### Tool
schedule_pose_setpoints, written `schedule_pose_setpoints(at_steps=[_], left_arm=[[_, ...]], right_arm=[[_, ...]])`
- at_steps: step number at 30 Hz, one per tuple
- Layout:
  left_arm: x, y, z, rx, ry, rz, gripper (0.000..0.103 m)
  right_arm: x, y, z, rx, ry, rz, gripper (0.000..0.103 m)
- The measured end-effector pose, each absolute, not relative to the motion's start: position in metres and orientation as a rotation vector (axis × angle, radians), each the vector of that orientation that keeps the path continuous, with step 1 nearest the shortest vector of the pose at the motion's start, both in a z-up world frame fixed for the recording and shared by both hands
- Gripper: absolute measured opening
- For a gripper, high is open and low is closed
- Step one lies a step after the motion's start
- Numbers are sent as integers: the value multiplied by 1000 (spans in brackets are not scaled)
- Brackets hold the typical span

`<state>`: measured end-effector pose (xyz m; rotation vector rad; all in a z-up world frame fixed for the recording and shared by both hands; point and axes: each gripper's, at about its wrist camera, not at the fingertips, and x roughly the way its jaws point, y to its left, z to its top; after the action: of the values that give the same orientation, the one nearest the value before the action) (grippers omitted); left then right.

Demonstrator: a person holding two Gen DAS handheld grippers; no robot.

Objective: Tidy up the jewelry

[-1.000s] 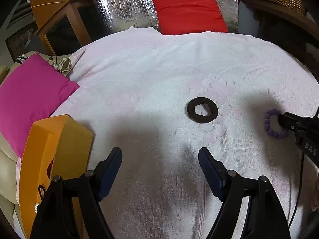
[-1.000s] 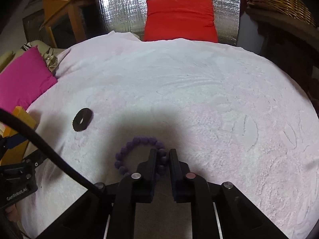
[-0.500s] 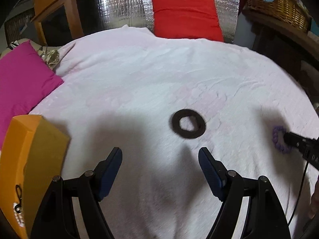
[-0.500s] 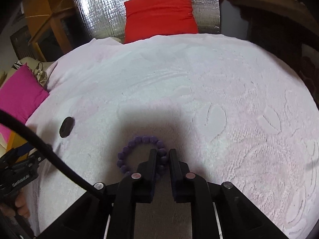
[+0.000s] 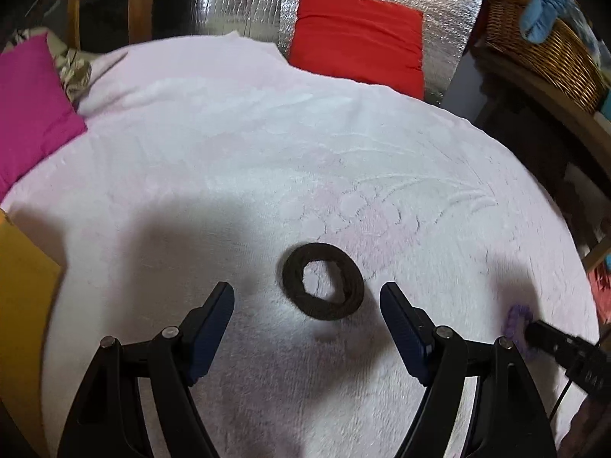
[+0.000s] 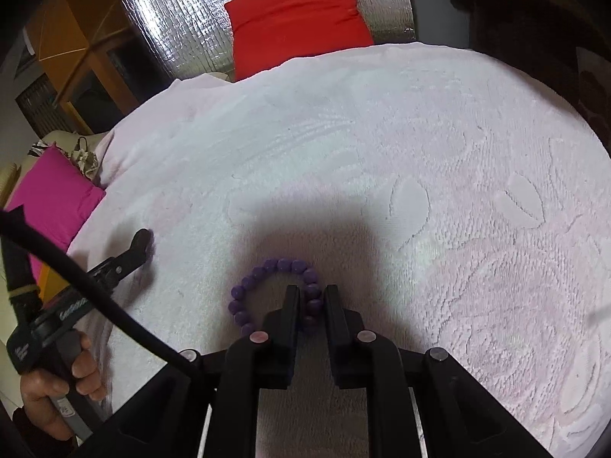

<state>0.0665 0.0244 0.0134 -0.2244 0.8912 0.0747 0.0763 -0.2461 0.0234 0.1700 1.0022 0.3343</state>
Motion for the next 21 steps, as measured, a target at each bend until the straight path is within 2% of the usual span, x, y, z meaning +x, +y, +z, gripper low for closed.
schedule_pose_setpoints(at_steps=[4,5,6,8,10,11,12,16,21], left_arm=[[71,21,14,-236,912,37,79],[71,18,15,-228,916,25,72],[71,13,16,-216,918,-1,53],[70,4,16,-177,930,-44,31],[67,-6,19,-133,934,-101,22],[66,-9,20,-128,940,-138,10],[64,-13,21,-125,945,-169,10],[52,-24,25,-92,953,-244,10],[28,-28,32,-118,962,-345,10]], right_arm=[[76,-247,23,175,1004,336,16],[76,-248,23,178,1005,338,16],[76,-248,23,182,1007,339,16],[76,-251,25,191,1011,352,17],[78,-258,28,227,1013,379,24],[78,-265,31,267,1006,393,28],[78,-271,32,307,1000,398,31],[80,-295,37,412,978,377,32],[81,-296,36,396,985,349,32]])
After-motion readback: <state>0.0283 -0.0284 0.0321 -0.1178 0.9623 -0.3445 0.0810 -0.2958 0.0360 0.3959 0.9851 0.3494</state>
